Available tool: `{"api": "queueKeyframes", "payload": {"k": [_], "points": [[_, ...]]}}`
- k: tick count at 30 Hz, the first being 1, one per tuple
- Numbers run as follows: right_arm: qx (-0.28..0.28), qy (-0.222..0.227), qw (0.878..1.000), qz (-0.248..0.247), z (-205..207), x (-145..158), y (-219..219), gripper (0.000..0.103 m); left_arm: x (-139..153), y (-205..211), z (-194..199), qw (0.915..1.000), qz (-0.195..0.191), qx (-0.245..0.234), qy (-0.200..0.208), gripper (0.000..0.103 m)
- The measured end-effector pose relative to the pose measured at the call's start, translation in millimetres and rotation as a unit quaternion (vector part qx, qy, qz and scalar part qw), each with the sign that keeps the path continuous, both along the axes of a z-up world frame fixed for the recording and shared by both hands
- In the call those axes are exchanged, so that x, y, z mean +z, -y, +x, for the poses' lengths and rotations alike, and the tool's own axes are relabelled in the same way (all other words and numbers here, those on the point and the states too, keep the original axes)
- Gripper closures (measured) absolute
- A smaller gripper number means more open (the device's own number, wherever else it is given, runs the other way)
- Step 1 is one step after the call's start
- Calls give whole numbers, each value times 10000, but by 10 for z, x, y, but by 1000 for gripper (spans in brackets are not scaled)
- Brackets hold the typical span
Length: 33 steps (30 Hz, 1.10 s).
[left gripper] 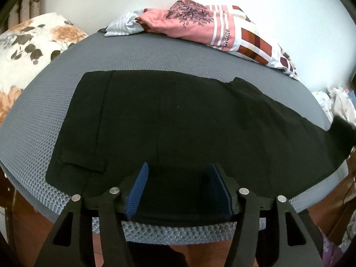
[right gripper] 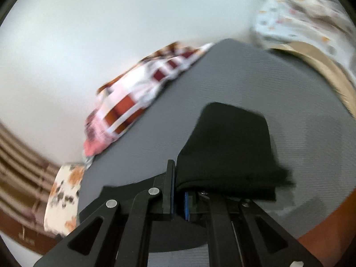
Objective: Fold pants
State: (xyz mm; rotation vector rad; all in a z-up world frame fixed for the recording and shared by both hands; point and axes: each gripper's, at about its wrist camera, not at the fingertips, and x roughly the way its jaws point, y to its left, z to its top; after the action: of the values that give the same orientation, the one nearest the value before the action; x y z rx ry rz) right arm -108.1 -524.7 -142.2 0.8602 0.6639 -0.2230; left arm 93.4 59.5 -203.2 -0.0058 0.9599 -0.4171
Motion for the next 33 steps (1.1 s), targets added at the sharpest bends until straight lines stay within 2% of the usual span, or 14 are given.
{"api": "queueKeyframes", "payload": {"k": [7, 13, 19, 23, 27, 32, 33], "points": [[1202, 70, 9926, -175, 599, 118, -956, 96, -10, 21, -68, 9999, 73, -44, 125, 33], [1991, -230, 9788, -425, 890, -113, -1686, 96, -15, 27, -83, 9999, 65, -58, 136, 26], [2503, -908, 9554, -1279, 968, -463, -2224, 96, -22, 47, -98, 9998, 83, -96, 152, 24], [2655, -1082, 9405, -1824, 951, -500, -2340, 96, -29, 46, -93, 9998, 56, -102, 138, 22], [2890, -1230, 9125, -2620, 965, -496, -2557, 96, -39, 66, -82, 9998, 89, -128, 140, 20], [3217, -1376, 8480, -3981, 883, -557, -2959, 94, -53, 82, -85, 9997, 117, -154, 145, 17], [3291, -1398, 8316, -4250, 862, -587, -3059, 93, -53, 83, -85, 9997, 110, -153, 143, 17]]}}
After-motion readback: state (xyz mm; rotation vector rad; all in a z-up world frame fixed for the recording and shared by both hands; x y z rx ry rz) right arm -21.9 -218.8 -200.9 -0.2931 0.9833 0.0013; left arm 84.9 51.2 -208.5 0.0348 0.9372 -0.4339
